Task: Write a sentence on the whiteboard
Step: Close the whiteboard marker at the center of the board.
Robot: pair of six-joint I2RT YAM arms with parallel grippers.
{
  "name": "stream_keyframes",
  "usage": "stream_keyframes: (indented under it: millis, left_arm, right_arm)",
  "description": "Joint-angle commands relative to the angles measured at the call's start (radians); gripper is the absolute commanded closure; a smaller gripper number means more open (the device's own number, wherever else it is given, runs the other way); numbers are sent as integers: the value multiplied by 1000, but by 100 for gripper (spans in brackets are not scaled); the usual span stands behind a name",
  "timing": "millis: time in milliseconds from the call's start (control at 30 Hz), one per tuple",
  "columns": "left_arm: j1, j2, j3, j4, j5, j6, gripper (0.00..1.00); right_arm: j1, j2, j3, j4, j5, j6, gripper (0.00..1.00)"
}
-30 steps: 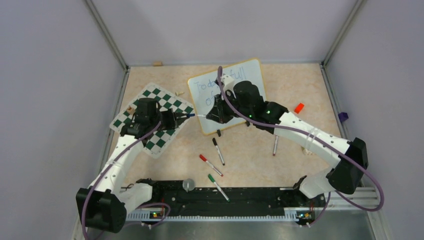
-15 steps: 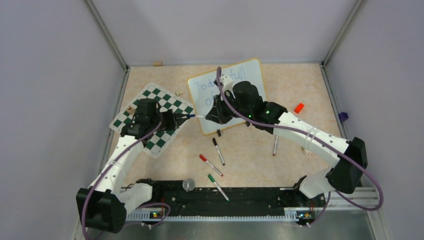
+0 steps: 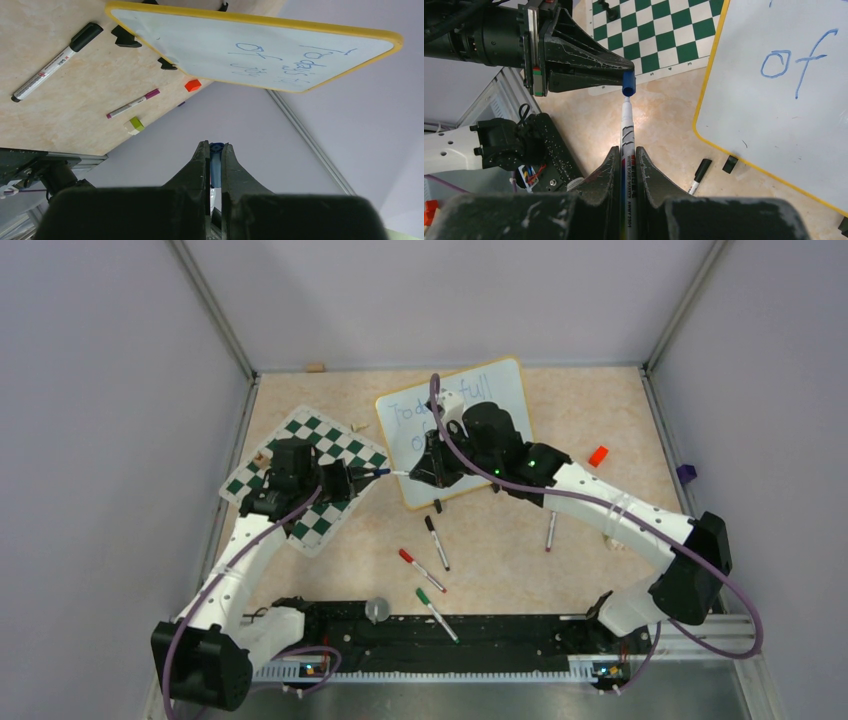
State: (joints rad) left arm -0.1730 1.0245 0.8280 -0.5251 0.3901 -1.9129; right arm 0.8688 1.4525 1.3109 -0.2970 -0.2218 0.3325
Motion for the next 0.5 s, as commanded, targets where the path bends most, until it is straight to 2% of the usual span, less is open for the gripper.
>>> stream_keyframes:
  millis: [0, 467]
  left_arm:
    - [0, -20, -9, 25, 14, -9, 100]
    - [-2, -28, -1, -4, 4, 15, 100]
  right_arm:
    - [15, 7, 51, 47, 4, -20, 100]
    - [15, 17, 54, 50, 4, -24, 100]
